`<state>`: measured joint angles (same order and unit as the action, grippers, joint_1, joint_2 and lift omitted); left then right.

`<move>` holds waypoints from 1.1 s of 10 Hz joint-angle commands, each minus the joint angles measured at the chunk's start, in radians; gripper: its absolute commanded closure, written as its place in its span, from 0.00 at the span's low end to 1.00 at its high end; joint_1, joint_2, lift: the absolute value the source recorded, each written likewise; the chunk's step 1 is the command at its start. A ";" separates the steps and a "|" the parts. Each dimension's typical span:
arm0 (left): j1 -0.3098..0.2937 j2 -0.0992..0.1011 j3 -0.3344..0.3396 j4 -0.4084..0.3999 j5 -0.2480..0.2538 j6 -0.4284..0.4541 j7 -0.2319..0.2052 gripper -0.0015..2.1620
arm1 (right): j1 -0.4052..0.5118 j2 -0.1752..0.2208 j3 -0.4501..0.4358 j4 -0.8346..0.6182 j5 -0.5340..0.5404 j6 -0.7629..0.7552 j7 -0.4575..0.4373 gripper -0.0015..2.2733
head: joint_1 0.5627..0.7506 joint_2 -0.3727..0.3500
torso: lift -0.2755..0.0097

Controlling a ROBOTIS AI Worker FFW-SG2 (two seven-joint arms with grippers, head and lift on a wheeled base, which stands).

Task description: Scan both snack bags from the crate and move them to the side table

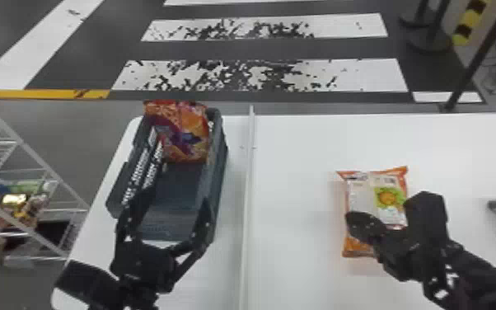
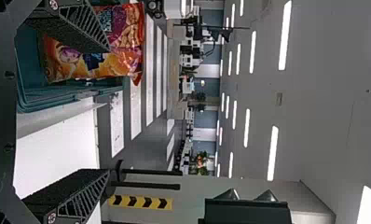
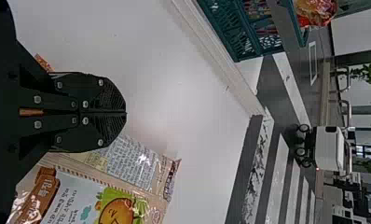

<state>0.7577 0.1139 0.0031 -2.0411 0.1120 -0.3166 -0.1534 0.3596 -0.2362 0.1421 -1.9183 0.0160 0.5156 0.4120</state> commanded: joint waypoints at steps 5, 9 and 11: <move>0.002 -0.003 0.000 -0.001 -0.002 0.000 0.000 0.04 | -0.047 0.038 -0.013 -0.007 -0.022 0.008 -0.005 0.99 | 0.70 0.68 | 0.70; 0.005 -0.003 0.002 0.001 -0.002 0.000 0.000 0.04 | -0.125 0.044 -0.019 0.094 0.009 -0.001 -0.018 0.99 | 0.70 0.65 | 0.70; 0.005 -0.003 0.003 0.001 -0.002 0.000 0.000 0.04 | -0.128 0.044 -0.036 0.122 0.010 -0.007 -0.019 0.99 | 0.70 0.63 | 0.70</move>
<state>0.7624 0.1104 0.0059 -2.0404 0.1104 -0.3166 -0.1534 0.2323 -0.1919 0.1104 -1.8035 0.0259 0.5114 0.3927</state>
